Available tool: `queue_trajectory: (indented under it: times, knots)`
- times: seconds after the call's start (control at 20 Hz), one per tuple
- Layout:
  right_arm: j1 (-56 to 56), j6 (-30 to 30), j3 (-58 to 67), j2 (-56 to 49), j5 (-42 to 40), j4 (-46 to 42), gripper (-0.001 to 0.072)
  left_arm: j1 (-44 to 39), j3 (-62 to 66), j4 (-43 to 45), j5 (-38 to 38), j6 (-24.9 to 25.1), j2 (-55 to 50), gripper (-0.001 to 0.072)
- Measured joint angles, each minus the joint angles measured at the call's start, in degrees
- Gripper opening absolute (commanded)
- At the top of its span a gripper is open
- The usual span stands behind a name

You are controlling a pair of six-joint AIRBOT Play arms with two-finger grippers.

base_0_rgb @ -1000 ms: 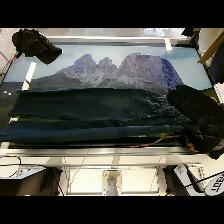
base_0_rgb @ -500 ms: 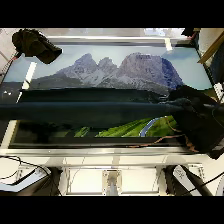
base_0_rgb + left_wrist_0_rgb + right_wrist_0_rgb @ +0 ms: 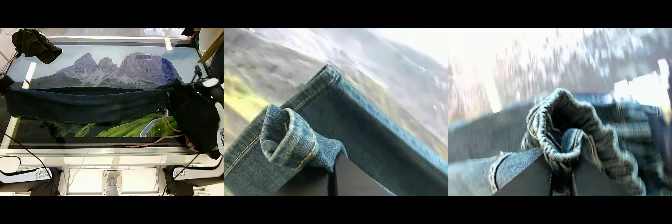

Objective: Fold the clothes and pants, and hang the long-sleeved shirts on hangers.

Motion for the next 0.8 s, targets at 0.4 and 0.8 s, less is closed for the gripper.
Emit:
queue_trajectory:
  times: [0.4, 0.8]
  knots:
    - [1.9, 8.8, 7.7, -10.8, -5.2, -2.2, 0.0092, -1.5, 1.0, 2.2, 5.6, -9.2, -4.1, 0.001]
    - [2.0, 18.1, 8.4, -12.3, -9.8, -7.0, 0.0383, -1.8, 1.4, 2.5, 8.8, -13.7, -6.4, 0.0711]
